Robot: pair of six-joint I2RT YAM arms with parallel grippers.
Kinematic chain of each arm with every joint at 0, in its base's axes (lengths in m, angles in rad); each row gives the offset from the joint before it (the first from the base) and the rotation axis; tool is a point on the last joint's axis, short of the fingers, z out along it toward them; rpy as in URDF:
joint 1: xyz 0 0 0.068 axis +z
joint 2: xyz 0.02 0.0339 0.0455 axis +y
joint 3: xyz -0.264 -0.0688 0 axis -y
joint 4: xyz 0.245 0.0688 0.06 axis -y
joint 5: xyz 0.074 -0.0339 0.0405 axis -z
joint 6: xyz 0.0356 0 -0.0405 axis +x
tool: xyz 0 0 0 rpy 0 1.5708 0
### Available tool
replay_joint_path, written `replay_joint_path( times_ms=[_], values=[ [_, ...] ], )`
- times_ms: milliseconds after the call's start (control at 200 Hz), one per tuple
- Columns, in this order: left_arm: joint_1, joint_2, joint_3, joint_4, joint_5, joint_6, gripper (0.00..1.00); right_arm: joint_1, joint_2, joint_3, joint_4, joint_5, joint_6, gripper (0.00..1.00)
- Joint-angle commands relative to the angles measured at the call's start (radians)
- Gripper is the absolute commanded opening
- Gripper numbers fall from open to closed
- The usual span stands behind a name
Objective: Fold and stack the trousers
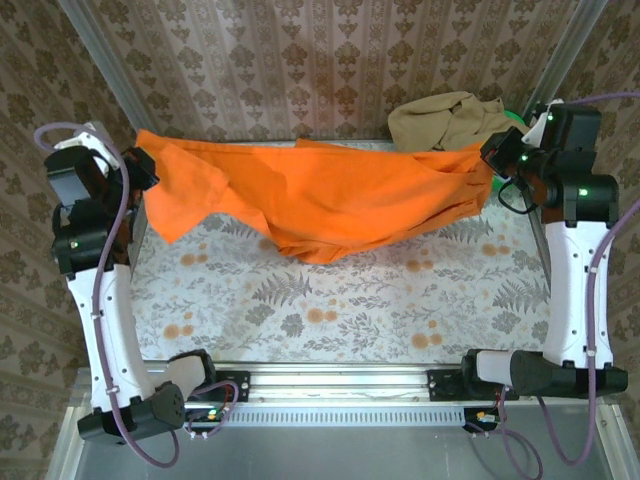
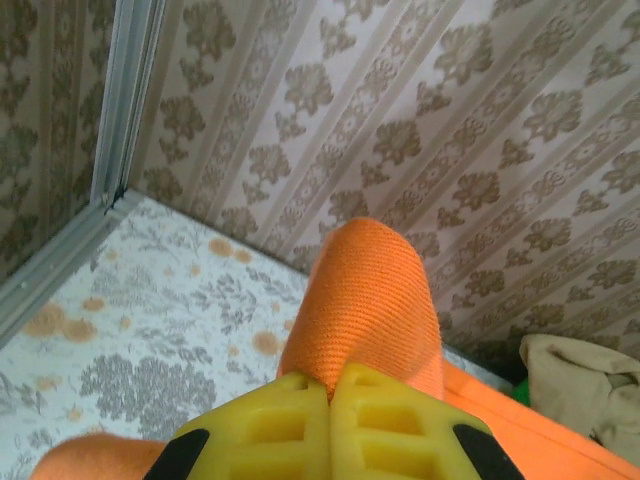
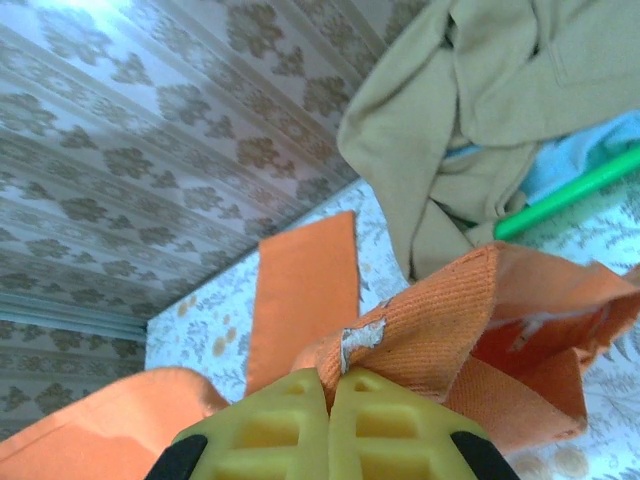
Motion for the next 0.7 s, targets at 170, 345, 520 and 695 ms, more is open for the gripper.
replay_joint_path(
  times_ms=[170, 345, 520, 695],
  values=[
    [0.012, -0.122, 0.064, 0.026, -0.048, 0.060, 0.00, -0.007, -0.179, 0.063, 0.007, -0.062, 0.012, 0.00],
    [0.012, -0.111, 0.200, 0.009, 0.033, 0.091, 0.00, -0.008, -0.245, 0.126, 0.023, -0.127, 0.047, 0.00],
    [0.010, -0.137, 0.348, 0.018, 0.145, 0.081, 0.00, -0.007, -0.300, 0.195, 0.109, -0.222, 0.094, 0.00],
    [-0.004, -0.159, 0.519, -0.004, 0.199, 0.093, 0.00, -0.008, -0.288, 0.439, 0.093, -0.274, 0.113, 0.00]
  ],
)
